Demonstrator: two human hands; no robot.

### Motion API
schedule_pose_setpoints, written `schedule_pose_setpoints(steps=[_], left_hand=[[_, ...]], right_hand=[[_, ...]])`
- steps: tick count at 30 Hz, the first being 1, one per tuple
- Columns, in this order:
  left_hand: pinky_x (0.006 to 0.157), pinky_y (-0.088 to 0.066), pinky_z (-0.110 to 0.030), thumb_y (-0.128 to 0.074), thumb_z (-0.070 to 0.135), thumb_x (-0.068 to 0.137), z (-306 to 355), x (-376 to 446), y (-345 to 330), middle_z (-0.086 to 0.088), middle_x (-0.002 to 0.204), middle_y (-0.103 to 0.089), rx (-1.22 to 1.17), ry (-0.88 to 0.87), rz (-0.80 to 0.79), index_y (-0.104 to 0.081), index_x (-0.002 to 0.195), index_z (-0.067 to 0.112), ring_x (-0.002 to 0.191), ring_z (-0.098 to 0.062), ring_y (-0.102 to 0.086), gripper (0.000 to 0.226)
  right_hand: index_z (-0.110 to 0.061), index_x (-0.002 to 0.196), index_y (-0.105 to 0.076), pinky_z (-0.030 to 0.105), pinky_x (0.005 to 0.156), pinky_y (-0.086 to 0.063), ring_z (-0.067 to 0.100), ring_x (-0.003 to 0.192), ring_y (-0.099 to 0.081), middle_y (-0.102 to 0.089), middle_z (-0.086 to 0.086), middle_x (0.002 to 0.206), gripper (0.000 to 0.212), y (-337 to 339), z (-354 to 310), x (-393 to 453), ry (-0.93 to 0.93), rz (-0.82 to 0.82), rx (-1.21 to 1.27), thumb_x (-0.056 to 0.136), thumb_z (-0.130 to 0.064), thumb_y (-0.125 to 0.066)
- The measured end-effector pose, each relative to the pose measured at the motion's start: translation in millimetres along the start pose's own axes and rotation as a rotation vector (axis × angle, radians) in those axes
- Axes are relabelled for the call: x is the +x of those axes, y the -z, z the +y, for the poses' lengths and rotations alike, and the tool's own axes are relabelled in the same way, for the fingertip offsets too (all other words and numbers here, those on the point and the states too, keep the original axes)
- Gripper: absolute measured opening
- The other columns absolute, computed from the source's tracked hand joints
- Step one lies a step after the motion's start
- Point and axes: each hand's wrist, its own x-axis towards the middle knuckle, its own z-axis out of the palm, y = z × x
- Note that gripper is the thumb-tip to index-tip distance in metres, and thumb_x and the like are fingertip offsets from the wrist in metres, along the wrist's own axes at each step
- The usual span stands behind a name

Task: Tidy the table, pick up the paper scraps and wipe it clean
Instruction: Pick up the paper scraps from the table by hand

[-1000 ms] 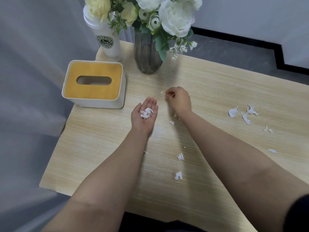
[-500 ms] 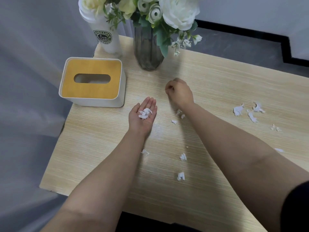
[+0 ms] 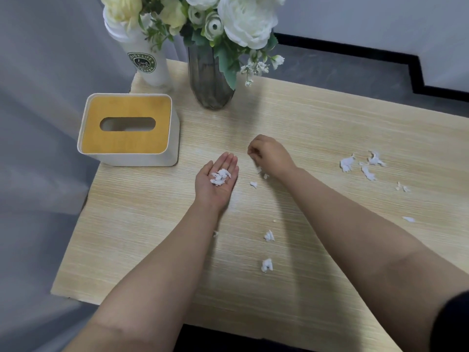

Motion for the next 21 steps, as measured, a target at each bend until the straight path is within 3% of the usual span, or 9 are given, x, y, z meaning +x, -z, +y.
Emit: schedule_pose_setpoints(steps=[4, 8, 11, 17, 21], left_hand=[[0.1, -0.044, -0.035, -0.033, 0.02, 0.1, -1.8, -1.1, 0.4, -0.015, 0.097, -0.068, -0.005, 0.004, 0.0, -0.062, 0.101, -0.003, 0.099, -0.024, -0.062, 0.037], [0.098, -0.044, -0.034, -0.032, 0.02, 0.1, -7.1, -0.8, -1.8, -0.015, 0.09, -0.071, 0.007, 0.021, 0.004, -0.063, 0.099, -0.003, 0.096, -0.024, -0.063, 0.038], [0.098, -0.045, -0.034, -0.033, 0.02, 0.1, -10.7, -0.3, -4.1, -0.015, 0.089, -0.072, 0.006, 0.03, -0.005, -0.063, 0.1, -0.003, 0.097, -0.024, -0.063, 0.037], [0.097, -0.045, -0.034, -0.032, 0.02, 0.1, -18.8, -0.9, -6.6, -0.015, 0.088, -0.072, 0.027, 0.045, -0.005, -0.062, 0.1, -0.003, 0.097, -0.024, -0.063, 0.038], [0.101, -0.043, -0.034, -0.032, 0.02, 0.1, -18.7, -2.0, -6.6, -0.015, 0.09, -0.072, 0.043, 0.044, 0.0, -0.062, 0.101, -0.003, 0.097, -0.024, -0.062, 0.038]], right_hand=[[-0.003, 0.092, -0.064, 0.032, 0.077, -0.042, 0.029, 0.091, -0.058, -0.061, 0.014, 0.097, 0.014, 6.7, -0.7, -0.1, -0.01, -0.043, -0.009, 0.086, -0.004, -0.052], [-0.011, 0.093, -0.065, 0.03, 0.075, -0.043, 0.025, 0.088, -0.059, -0.065, 0.008, 0.094, 0.014, 19.6, 19.2, -14.7, -0.293, 0.195, 0.139, 0.085, -0.011, -0.054], [-0.012, 0.102, -0.066, 0.032, 0.079, -0.047, 0.022, 0.09, -0.061, -0.069, 0.007, 0.095, 0.02, 29.2, 31.4, -31.5, -0.441, 0.246, 0.23, 0.088, -0.011, -0.051], [-0.012, 0.108, -0.065, 0.034, 0.083, -0.048, 0.024, 0.094, -0.061, -0.068, 0.008, 0.099, 0.023, 24.0, 31.3, -39.4, -0.421, 0.131, 0.187, 0.088, -0.011, -0.054], [-0.006, 0.103, -0.066, 0.031, 0.077, -0.044, 0.027, 0.095, -0.059, -0.066, 0.012, 0.1, 0.017, 18.6, 28.1, -35.8, -0.412, 0.117, 0.117, 0.089, -0.01, -0.056]])
